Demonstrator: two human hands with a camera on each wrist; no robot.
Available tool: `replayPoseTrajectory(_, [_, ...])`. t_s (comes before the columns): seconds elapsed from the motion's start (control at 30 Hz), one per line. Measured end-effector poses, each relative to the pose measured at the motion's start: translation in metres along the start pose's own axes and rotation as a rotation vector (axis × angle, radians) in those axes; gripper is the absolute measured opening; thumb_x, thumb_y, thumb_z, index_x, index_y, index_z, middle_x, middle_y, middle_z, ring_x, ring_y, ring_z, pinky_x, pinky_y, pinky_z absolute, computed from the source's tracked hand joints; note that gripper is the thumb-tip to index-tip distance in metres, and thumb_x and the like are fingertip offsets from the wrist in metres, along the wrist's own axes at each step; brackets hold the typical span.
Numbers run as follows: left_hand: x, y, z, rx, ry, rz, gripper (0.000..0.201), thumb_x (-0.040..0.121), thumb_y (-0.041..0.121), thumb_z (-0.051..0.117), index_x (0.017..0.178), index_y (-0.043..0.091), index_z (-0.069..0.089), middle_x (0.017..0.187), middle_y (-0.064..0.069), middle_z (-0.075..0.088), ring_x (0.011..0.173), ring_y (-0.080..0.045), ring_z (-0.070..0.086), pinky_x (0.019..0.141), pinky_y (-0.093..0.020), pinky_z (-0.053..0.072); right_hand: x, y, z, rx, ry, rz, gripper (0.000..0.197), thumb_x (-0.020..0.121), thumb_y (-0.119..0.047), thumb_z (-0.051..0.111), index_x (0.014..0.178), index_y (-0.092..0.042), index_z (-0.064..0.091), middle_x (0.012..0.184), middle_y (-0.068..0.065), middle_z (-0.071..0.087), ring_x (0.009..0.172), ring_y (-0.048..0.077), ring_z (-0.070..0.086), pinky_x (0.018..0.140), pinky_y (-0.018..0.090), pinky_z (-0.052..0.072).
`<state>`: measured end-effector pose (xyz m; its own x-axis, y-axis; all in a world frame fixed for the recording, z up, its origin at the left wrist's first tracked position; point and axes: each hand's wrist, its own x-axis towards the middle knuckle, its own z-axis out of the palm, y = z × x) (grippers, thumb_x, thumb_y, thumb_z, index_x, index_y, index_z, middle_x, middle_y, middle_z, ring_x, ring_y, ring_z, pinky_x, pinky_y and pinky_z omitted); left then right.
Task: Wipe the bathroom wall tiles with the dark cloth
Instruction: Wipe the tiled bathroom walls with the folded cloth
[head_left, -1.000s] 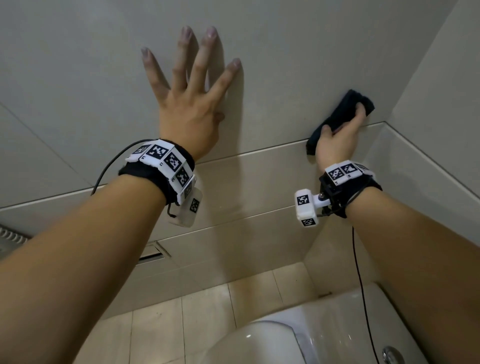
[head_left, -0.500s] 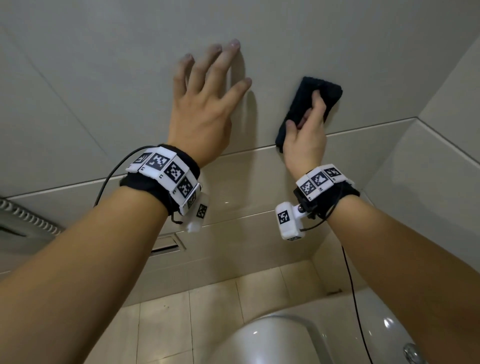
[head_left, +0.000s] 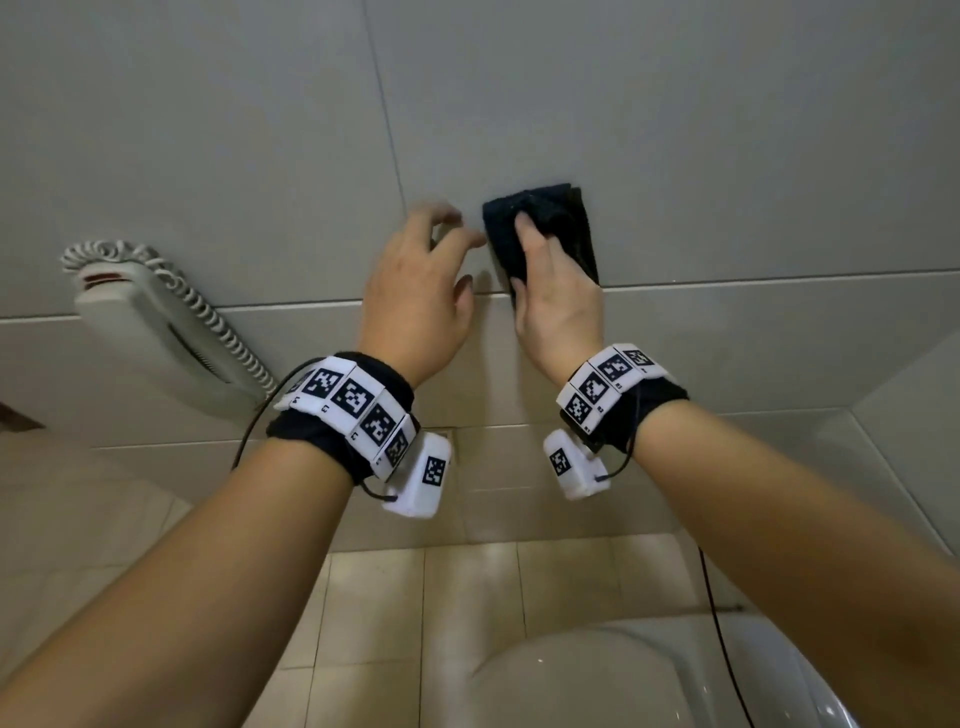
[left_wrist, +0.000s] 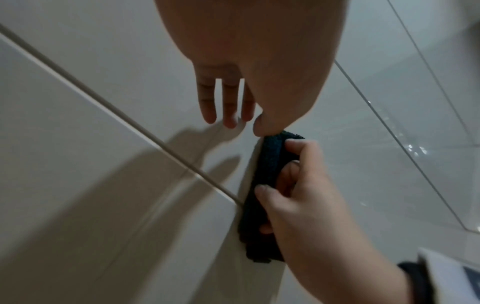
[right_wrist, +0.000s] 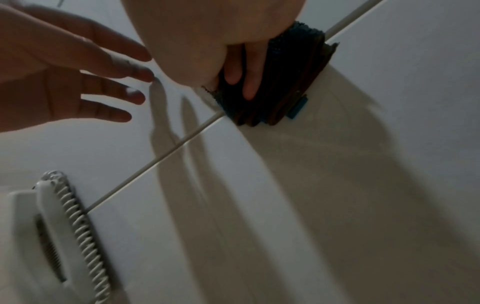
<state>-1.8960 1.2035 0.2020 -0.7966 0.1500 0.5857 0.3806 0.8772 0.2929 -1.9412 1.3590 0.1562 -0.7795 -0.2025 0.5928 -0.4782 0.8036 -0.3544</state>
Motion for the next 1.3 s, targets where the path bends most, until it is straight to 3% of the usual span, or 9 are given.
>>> replayPoseTrajectory(0.2, [-0.014, -0.033, -0.015, -0.201, 0.043, -0.260, 0.042, 0.090, 0.013, 0.060, 0.132, 0.014, 0.056, 0.124, -0.005, 0.057, 0.102, -0.021, 0.060, 0.091, -0.043, 0.051, 0.004, -0.043, 0.022, -0.132, -0.140, -0.120, 0.076, 0.077, 0.000, 0.063, 0.147, -0.014, 0.040, 0.107, 0.014, 0.057, 0.085, 0.034, 0.059, 0.052, 0.034, 0.035])
replayPoseTrajectory(0.43, [-0.008, -0.024, -0.019, -0.283, 0.004, -0.370, 0.045, 0.092, 0.011, 0.058, 0.136, 0.017, 0.054, 0.126, -0.008, 0.054, 0.109, -0.021, 0.058, 0.100, -0.033, 0.046, 0.002, -0.043, 0.015, -0.093, -0.221, -0.137, 0.077, 0.082, -0.004, 0.059, 0.151, -0.024, 0.031, 0.115, 0.007, 0.052, 0.095, 0.028, 0.056, 0.057, 0.039, 0.047])
replayPoseTrajectory(0.53, [-0.003, -0.014, -0.019, -0.279, 0.004, -0.423, 0.040, 0.094, 0.011, 0.058, 0.133, 0.016, 0.054, 0.126, -0.009, 0.051, 0.108, -0.022, 0.057, 0.093, -0.021, 0.040, 0.001, -0.038, 0.009, -0.034, -0.243, -0.148, 0.079, 0.082, -0.005, 0.058, 0.152, -0.027, 0.029, 0.114, 0.005, 0.051, 0.097, 0.026, 0.055, 0.061, 0.042, 0.052])
replayPoseTrajectory(0.67, [0.003, -0.003, -0.017, -0.261, -0.006, -0.481, 0.036, 0.095, 0.013, 0.057, 0.131, 0.015, 0.053, 0.126, -0.011, 0.050, 0.108, -0.025, 0.055, 0.087, -0.018, 0.035, 0.001, -0.031, 0.003, -0.010, -0.238, -0.136, 0.078, 0.083, -0.004, 0.056, 0.151, -0.031, 0.028, 0.112, 0.003, 0.050, 0.097, 0.025, 0.053, 0.064, 0.044, 0.053])
replayPoseTrajectory(0.8, [0.012, 0.009, -0.014, -0.144, -0.021, -0.480, 0.032, 0.095, 0.017, 0.058, 0.126, 0.014, 0.054, 0.121, -0.012, 0.052, 0.106, -0.031, 0.055, 0.089, -0.033, 0.043, 0.003, -0.023, -0.006, -0.027, -0.231, -0.124, 0.077, 0.083, -0.004, 0.055, 0.151, -0.032, 0.030, 0.112, 0.002, 0.050, 0.098, 0.024, 0.052, 0.064, 0.042, 0.052])
replayPoseTrajectory(0.9, [0.021, 0.015, -0.011, 0.024, -0.042, -0.449, 0.029, 0.093, 0.023, 0.061, 0.119, 0.014, 0.054, 0.116, -0.012, 0.057, 0.101, -0.034, 0.058, 0.082, -0.041, 0.047, 0.003, -0.014, -0.014, -0.068, -0.232, -0.145, 0.078, 0.082, -0.003, 0.056, 0.150, -0.033, 0.032, 0.110, 0.003, 0.051, 0.095, 0.025, 0.051, 0.061, 0.040, 0.050])
replayPoseTrajectory(1.07, [0.032, 0.033, 0.006, 0.297, -0.123, -0.295, 0.025, 0.096, 0.032, 0.057, 0.108, 0.011, 0.051, 0.103, -0.013, 0.064, 0.090, -0.039, 0.062, 0.063, -0.039, 0.038, 0.003, 0.017, -0.033, -0.161, -0.214, -0.178, 0.076, 0.078, 0.003, 0.055, 0.144, -0.031, 0.044, 0.101, 0.005, 0.052, 0.089, 0.027, 0.050, 0.058, 0.036, 0.041])
replayPoseTrajectory(1.17, [0.042, 0.059, 0.026, 0.319, -0.155, -0.239, 0.023, 0.098, 0.032, 0.055, 0.105, 0.011, 0.052, 0.098, -0.015, 0.066, 0.088, -0.041, 0.062, 0.061, -0.038, 0.033, 0.000, 0.052, -0.051, -0.206, -0.197, -0.189, 0.072, 0.076, 0.004, 0.055, 0.140, -0.028, 0.050, 0.093, 0.006, 0.051, 0.083, 0.027, 0.049, 0.056, 0.035, 0.034])
replayPoseTrajectory(1.3, [0.061, 0.109, 0.064, 0.282, -0.200, -0.187, 0.019, 0.099, 0.028, 0.052, 0.104, 0.009, 0.054, 0.094, -0.017, 0.066, 0.086, -0.042, 0.063, 0.059, -0.038, 0.031, -0.010, 0.111, -0.085, -0.224, -0.219, -0.167, 0.072, 0.075, 0.004, 0.054, 0.140, -0.027, 0.050, 0.095, 0.006, 0.051, 0.085, 0.028, 0.047, 0.060, 0.037, 0.036])
